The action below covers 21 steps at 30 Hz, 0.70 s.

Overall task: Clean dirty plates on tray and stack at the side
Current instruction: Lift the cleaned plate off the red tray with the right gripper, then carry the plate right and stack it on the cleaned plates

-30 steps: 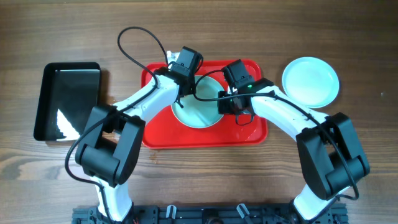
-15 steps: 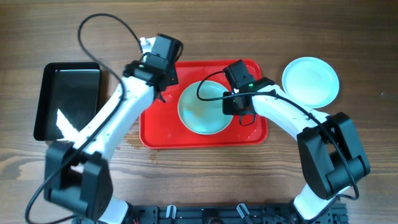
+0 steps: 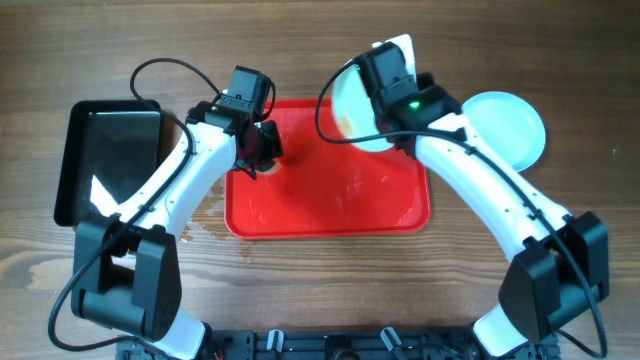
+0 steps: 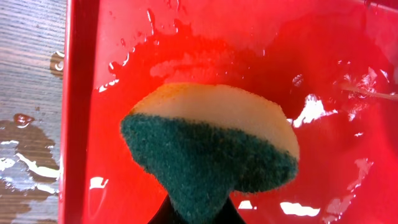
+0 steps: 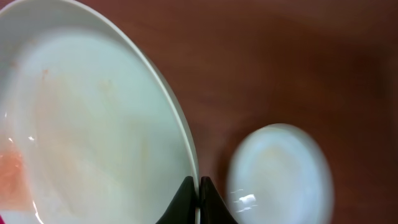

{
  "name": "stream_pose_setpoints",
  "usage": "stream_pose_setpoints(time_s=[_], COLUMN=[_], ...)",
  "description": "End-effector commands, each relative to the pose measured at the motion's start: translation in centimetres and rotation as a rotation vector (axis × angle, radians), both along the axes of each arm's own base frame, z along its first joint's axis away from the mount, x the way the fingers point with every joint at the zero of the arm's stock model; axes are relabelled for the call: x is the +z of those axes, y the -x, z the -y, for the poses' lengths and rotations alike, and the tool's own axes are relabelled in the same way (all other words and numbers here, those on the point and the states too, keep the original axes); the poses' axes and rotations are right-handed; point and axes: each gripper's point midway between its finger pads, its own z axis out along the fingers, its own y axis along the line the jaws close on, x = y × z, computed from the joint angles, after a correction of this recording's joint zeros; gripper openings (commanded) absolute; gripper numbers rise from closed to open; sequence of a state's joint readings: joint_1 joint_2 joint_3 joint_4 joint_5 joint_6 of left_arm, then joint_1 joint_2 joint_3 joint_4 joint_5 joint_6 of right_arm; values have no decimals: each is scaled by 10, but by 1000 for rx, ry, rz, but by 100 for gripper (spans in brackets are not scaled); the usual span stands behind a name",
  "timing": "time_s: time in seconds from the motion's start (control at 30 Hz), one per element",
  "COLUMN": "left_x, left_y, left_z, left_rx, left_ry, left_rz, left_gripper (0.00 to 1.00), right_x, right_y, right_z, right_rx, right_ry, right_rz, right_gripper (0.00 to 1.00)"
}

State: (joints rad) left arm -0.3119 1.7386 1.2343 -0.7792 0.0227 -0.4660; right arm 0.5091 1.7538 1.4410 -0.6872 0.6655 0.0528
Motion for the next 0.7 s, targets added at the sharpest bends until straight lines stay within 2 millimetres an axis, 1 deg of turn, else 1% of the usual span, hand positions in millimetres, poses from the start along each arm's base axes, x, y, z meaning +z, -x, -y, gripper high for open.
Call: stream_pose_setpoints(time_s=[0.0,0.17,0.3,0.53,0.67], left_x=[-9,-9,-9,-9,-10], left_y=[1,1,1,2,4], left_z=[2,3,2,2,2], left_rx=[13,13,13,13,13], left_ry=[23,23,22,22,20], left_rz=[-13,-13,-15,-16,-24], left_gripper=[4,4,4,4,4], right_x=[56,81,93,106,108], right_y=[1,11,21,32,33], right_z=[11,-14,-26,-31,-29], right_rx=[7,47,45,59,60], right_ry=[361,521,590,740,773], right_rz=[113,171,203,182,169], right_gripper=[4,4,4,4,4])
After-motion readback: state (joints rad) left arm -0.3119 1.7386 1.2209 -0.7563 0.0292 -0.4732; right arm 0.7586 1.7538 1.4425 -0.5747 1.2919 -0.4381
